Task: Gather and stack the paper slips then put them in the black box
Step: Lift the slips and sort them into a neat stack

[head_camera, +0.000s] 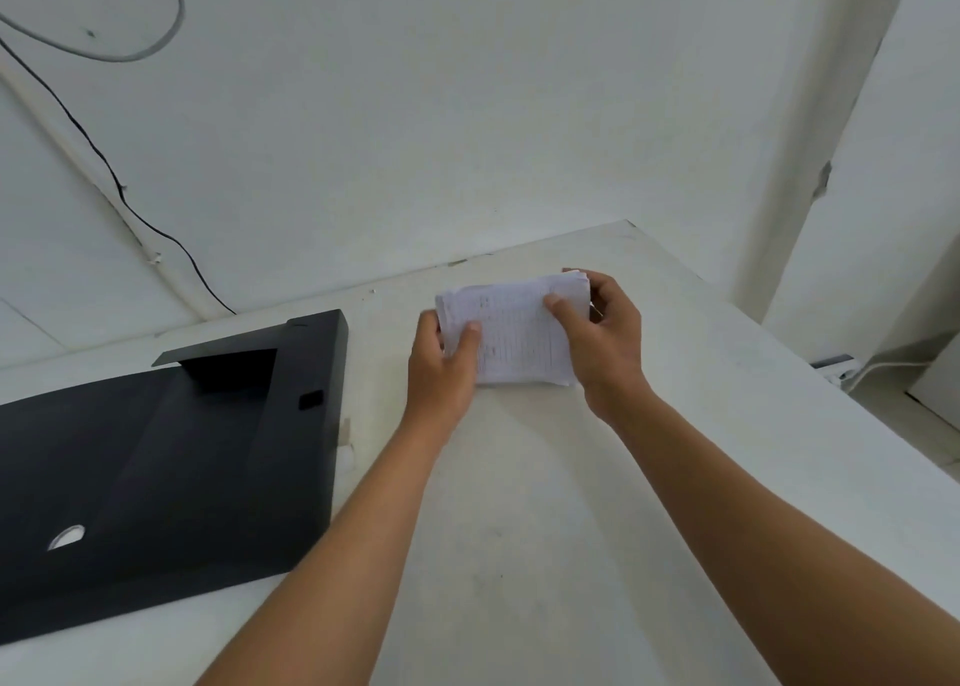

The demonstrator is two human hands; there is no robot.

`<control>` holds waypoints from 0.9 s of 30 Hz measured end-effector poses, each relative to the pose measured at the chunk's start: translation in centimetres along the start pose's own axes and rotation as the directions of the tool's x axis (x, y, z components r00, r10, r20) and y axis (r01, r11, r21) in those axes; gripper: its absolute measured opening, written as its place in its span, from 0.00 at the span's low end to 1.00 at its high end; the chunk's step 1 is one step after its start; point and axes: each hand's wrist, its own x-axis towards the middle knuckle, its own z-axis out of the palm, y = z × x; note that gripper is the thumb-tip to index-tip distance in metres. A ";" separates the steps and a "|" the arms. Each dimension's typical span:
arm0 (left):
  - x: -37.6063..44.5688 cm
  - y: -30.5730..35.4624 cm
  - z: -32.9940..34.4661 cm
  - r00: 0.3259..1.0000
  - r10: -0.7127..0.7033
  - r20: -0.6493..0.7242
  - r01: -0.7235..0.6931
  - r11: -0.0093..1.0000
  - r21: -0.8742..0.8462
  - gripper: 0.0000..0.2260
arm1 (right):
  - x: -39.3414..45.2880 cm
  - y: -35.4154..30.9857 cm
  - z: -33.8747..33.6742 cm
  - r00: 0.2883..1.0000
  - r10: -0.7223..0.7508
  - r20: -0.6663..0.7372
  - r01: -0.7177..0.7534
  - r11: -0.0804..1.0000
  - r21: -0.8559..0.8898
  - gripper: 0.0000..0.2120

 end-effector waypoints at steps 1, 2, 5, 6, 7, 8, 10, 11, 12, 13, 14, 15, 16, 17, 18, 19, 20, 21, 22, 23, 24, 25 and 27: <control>-0.5 -0.3 0.1 0.999 -0.038 -0.004 0.038 0.998 -0.040 0.09 | -0.1 0.1 0.1 0.999 -0.036 0.026 0.037 0.998 -0.058 0.10; -0.7 -0.3 0.2 0.998 -0.063 -0.009 0.062 0.995 -0.082 0.12 | -0.2 0.2 0.1 0.997 -0.057 0.048 0.061 0.993 -0.099 0.09; -0.9 0.6 0.5 0.998 -0.035 -0.055 0.026 0.987 -0.160 0.22 | -0.6 0.8 -0.2 0.994 -0.077 0.075 0.089 0.982 -0.168 0.09; -0.8 1.0 0.6 0.997 -0.016 -0.079 0.004 0.989 -0.146 0.22 | -0.7 0.8 -0.1 0.994 -0.082 0.069 0.093 0.981 -0.168 0.09; -0.8 1.4 0.9 0.994 -0.006 -0.105 -0.006 0.993 -0.116 0.22 | -0.8 0.8 0.0 0.995 -0.083 0.058 0.091 0.984 -0.156 0.10; -0.7 1.9 1.2 0.991 -0.006 -0.132 -0.005 0.997 -0.082 0.23 | -1.0 0.7 0.2 0.996 -0.080 0.041 0.085 0.987 -0.140 0.10; -0.6 2.5 1.8 0.983 -0.019 -0.182 0.012 0.999 -0.036 0.23 | -1.2 0.2 1.0 0.998 -0.070 -0.009 0.068 0.990 -0.126 0.12; -0.5 2.7 2.1 0.980 -0.023 -0.198 0.018 0.999 -0.026 0.23 | -1.2 -0.1 1.3 0.997 -0.065 -0.039 0.059 0.989 -0.136 0.12; -0.4 2.7 2.2 0.978 -0.027 -0.206 0.023 0.999 -0.025 0.22 | -1.2 -0.3 1.6 0.996 -0.058 -0.066 0.048 0.988 -0.145 0.13; -0.3 2.5 2.3 0.978 -0.025 -0.209 0.020 0.999 -0.030 0.20 | -1.1 -0.4 1.8 0.995 -0.051 -0.082 0.039 0.988 -0.149 0.12; -0.2 2.3 2.2 0.977 -0.022 -0.211 0.014 0.999 -0.037 0.18 | -1.1 -0.5 1.9 0.995 -0.045 -0.088 0.032 0.988 -0.149 0.12; -0.2 2.1 2.1 0.977 -0.016 -0.212 0.007 0.999 -0.043 0.17 | -1.0 -0.5 1.8 0.995 -0.042 -0.087 0.029 0.988 -0.151 0.11; -0.2 1.8 2.0 0.977 -0.010 -0.211 -0.001 0.999 -0.050 0.15 | -1.0 -0.4 1.7 0.996 -0.044 -0.083 0.031 0.987 -0.155 0.10; -0.2 1.7 1.9 0.978 -0.006 -0.210 -0.007 0.998 -0.062 0.14 | -0.9 -0.3 1.6 0.996 -0.048 -0.081 0.035 0.987 -0.156 0.09; -0.1 1.6 1.8 0.977 -0.008 -0.213 -0.009 0.997 -0.081 0.13 | -0.9 -0.2 1.5 0.995 -0.053 -0.084 0.039 0.987 -0.154 0.08; -0.1 1.6 1.8 0.975 -0.015 -0.222 -0.010 0.994 -0.109 0.12 | -0.9 -0.2 1.5 0.995 -0.056 -0.086 0.042 0.988 -0.150 0.08; 0.0 1.6 1.8 0.973 -0.025 -0.231 -0.006 0.991 -0.132 0.11 | -0.9 -0.1 1.5 0.995 -0.056 -0.088 0.042 0.988 -0.148 0.08; 0.1 1.6 1.8 0.971 -0.031 -0.238 -0.004 0.990 -0.143 0.12 | -0.8 -0.2 1.5 0.994 -0.056 -0.093 0.041 0.988 -0.150 0.08; 0.2 1.6 1.7 0.970 -0.034 -0.242 -0.002 0.989 -0.145 0.13 | -0.8 -0.2 1.5 0.993 -0.056 -0.100 0.040 0.987 -0.152 0.08; 0.2 1.7 1.6 0.970 -0.035 -0.241 -0.002 0.989 -0.149 0.14 | -0.7 -0.2 1.5 0.993 -0.057 -0.108 0.040 0.987 -0.155 0.08; 0.1 1.7 1.4 0.972 -0.037 -0.234 -0.001 0.987 -0.161 0.16 | -0.6 -0.2 1.5 0.992 -0.057 -0.114 0.039 0.987 -0.159 0.09; 0.1 1.8 1.3 0.975 -0.038 -0.218 0.000 0.985 -0.175 0.16 | -0.5 -0.2 1.5 0.991 -0.058 -0.117 0.038 0.985 -0.166 0.09; -0.2 1.9 1.0 0.984 -0.021 -0.175 -0.012 0.982 -0.187 0.14 | -0.4 -0.1 1.5 0.991 -0.059 -0.123 0.035 0.982 -0.184 0.10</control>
